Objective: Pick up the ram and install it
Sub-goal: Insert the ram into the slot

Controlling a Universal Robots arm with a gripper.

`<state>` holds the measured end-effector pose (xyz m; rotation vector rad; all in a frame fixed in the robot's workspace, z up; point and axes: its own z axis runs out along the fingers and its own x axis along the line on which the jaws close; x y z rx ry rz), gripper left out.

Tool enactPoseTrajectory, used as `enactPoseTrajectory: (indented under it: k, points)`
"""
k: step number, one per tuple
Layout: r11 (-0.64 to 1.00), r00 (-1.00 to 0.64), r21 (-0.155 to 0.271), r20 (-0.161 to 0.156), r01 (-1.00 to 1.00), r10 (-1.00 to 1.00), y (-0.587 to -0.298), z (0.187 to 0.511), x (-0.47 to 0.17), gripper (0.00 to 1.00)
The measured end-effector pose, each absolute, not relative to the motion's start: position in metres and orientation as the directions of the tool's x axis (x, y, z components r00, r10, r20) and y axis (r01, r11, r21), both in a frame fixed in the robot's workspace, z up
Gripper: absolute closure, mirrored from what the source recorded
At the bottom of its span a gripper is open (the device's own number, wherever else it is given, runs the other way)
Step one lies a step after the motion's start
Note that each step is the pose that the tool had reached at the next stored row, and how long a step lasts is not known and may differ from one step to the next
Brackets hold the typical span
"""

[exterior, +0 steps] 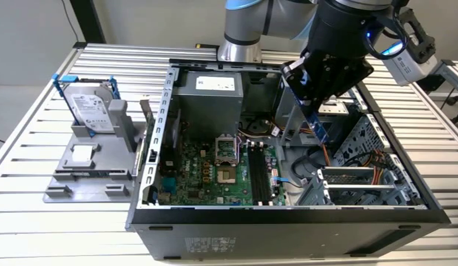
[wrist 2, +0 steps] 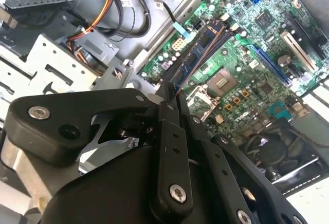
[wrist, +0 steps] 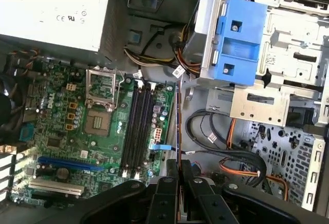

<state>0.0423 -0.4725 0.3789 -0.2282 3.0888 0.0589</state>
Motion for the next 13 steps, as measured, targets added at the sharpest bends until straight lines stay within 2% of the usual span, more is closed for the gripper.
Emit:
enactPoseTrajectory:
  k: [13]
  points:
    - [0.988,-0.988,0.035,-0.046,-0.147,-0.146,-0.4724,0.3749,0.0423,1.00]
